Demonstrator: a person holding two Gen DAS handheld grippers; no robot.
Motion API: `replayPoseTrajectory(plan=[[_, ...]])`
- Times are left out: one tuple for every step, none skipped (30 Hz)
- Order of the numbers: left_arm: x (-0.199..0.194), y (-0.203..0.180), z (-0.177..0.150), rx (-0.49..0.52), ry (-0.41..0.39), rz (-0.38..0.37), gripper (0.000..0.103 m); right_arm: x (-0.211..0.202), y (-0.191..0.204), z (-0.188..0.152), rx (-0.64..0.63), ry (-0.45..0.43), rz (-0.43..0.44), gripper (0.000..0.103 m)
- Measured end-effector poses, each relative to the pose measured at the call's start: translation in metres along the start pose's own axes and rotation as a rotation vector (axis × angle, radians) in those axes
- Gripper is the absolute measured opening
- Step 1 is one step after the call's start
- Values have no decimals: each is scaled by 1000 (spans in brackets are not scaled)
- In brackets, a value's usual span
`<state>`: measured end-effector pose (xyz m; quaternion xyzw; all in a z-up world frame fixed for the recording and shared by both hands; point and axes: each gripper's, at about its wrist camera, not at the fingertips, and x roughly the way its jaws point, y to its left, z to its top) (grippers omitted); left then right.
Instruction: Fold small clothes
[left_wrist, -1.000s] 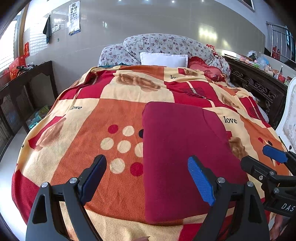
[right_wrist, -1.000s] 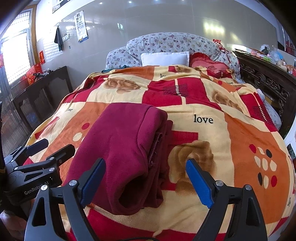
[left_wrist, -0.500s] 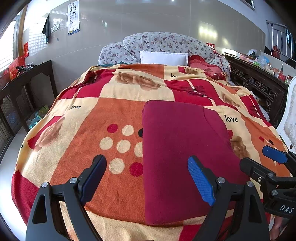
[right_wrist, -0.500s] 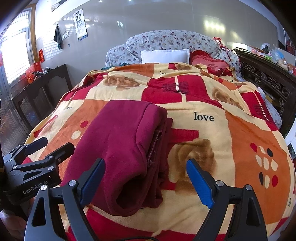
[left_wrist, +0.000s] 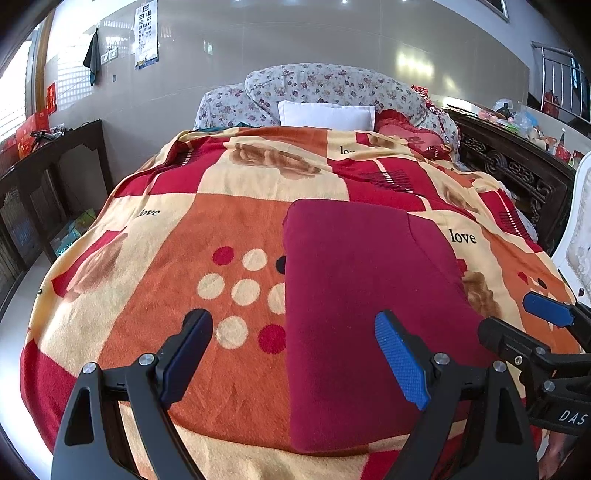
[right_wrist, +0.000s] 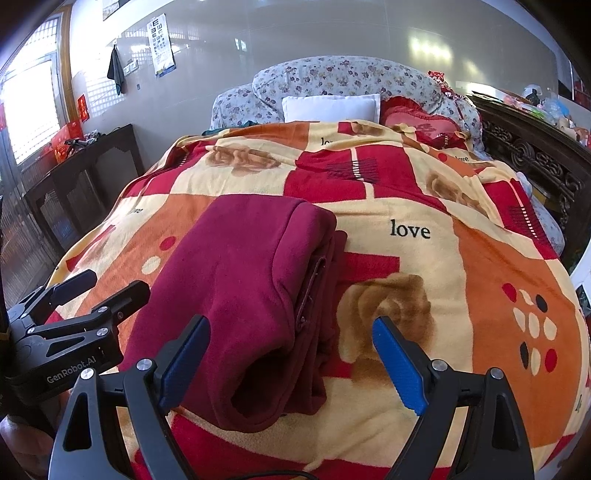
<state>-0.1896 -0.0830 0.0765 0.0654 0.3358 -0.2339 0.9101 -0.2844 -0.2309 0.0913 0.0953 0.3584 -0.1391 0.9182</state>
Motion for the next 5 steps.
replayPoseTrajectory(plan=[[0, -1, 1, -2, 1, -1, 89, 0, 0, 0, 0, 1, 0, 92], [-1, -1, 2, -3, 1, -2, 89, 1, -1, 0, 1, 2, 0, 92], [-1, -1, 1, -2, 3, -2, 89, 1, -1, 0, 1, 4, 0, 93], [-1, -1, 2, -2, 4, -3, 89, 2, -3, 0, 2, 6, 3, 93], [-1, 0, 1, -3, 10, -5, 89, 2, -4, 0, 5, 7, 7, 93]])
